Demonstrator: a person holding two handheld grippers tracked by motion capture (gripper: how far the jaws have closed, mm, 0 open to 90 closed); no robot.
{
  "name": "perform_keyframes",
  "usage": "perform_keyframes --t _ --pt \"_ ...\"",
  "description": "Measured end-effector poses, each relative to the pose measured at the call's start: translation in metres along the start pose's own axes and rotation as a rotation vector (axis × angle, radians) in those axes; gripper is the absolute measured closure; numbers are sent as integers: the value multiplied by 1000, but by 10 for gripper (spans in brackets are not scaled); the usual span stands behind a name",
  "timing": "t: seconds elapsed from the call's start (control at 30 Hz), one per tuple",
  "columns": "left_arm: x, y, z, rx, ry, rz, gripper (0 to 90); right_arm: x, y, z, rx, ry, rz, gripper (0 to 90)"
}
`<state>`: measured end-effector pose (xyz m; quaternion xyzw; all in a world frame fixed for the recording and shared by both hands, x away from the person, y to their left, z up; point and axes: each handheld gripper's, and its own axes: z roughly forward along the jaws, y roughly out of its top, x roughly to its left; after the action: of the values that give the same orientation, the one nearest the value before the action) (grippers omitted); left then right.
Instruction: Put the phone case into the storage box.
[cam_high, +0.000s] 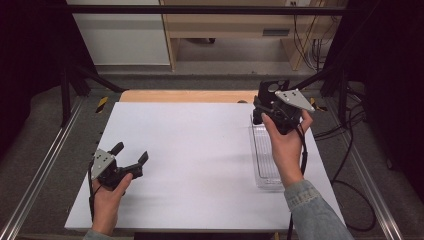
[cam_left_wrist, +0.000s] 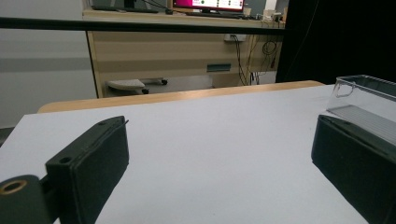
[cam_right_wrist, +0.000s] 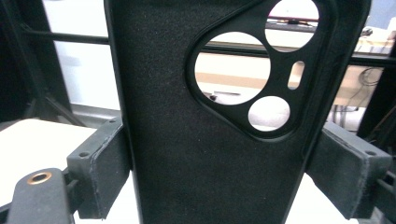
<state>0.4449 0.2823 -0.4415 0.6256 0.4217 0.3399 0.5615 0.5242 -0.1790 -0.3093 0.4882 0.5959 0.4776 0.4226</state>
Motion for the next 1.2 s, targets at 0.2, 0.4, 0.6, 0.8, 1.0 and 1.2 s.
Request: perform_keyframes --t 0.2,0.4,0.6,0.8,1.0,1.2 --pt "1 -1 0 5 3 4 42 -11 0 6 2 -29 -30 142" --pt "0 -5 3 23 -1 5 42 -23 -1 9 4 -26 0 142" --pt "-1 -5 3 26 -5 3 42 -32 -1 9 0 -37 9 142" --pt "0 -6 3 29 -11 5 41 -40 1 10 -10 -45 1 142" --pt "2 -7 2 30 -7 -3 41 -44 -1 19 -2 -57 6 142" --pt "2 -8 3 33 -12 2 41 -50 -5 33 14 -78 12 142"
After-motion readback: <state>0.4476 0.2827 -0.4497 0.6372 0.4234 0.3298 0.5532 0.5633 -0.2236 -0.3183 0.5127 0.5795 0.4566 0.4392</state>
